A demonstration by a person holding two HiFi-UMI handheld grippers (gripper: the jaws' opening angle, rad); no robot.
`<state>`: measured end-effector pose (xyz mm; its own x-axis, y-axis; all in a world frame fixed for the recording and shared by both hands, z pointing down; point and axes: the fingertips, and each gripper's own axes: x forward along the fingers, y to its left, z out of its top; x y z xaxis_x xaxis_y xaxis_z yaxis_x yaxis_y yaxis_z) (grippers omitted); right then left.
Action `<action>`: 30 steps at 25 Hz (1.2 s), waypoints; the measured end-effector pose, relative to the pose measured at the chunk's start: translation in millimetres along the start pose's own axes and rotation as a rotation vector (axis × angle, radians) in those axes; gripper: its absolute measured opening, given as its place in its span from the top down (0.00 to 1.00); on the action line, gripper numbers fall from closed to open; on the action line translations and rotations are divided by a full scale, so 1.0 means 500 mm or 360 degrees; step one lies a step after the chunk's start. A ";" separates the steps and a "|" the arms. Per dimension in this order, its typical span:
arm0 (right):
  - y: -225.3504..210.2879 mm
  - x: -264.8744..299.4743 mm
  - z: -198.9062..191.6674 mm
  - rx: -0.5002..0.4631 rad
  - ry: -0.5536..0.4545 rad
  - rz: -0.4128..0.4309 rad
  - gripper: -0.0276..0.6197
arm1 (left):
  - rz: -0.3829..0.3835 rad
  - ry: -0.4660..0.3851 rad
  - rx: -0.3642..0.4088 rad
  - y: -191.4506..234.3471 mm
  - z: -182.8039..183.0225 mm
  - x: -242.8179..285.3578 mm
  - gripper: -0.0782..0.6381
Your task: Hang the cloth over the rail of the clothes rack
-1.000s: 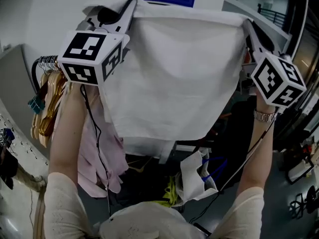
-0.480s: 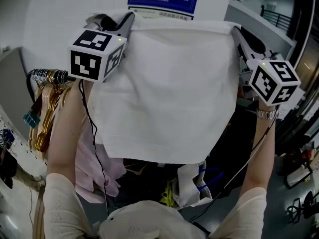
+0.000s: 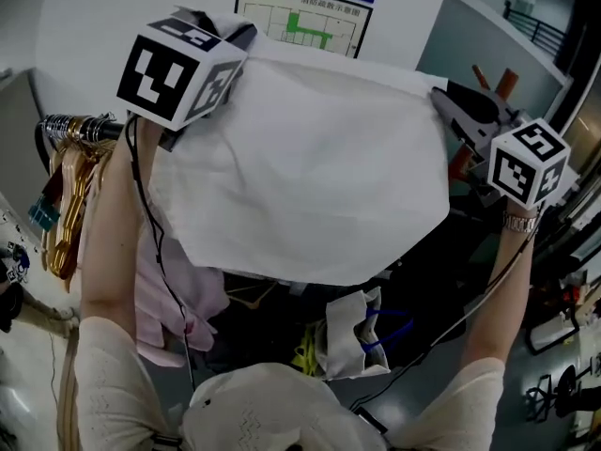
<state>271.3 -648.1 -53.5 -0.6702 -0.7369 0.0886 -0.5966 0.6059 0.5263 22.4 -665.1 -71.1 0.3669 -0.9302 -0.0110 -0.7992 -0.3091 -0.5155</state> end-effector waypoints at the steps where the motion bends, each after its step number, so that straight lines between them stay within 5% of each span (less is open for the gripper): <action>1: 0.002 -0.003 -0.005 0.0004 0.0005 0.0032 0.84 | 0.0004 0.0002 0.0008 -0.004 0.002 -0.001 0.87; 5: -0.008 -0.030 -0.008 0.0073 -0.0025 0.0128 0.83 | -0.0007 0.0034 -0.0010 -0.010 -0.001 -0.001 0.87; 10: -0.074 -0.096 -0.003 0.0074 -0.0101 -0.0103 0.83 | 0.0003 0.0066 0.0016 -0.008 -0.019 -0.010 0.87; 15: 0.102 -0.098 0.126 -0.0307 -0.0215 -0.0050 0.83 | -0.0016 0.0024 0.0087 -0.022 -0.005 -0.018 0.87; 21: 0.256 0.023 0.164 -0.0679 -0.0068 0.0074 0.82 | -0.0084 -0.0004 0.0143 -0.037 -0.005 -0.024 0.87; 30: 0.312 0.235 0.173 -0.0592 0.0065 0.0152 0.75 | -0.0180 -0.0124 -0.0022 -0.040 0.025 -0.035 0.87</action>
<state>61.1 -614.3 -34.1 -0.6924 -0.6982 0.1817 -0.3265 0.5279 0.7840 37.9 -639.9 -71.5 0.4904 -0.8713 -0.0206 -0.7571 -0.4142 -0.5052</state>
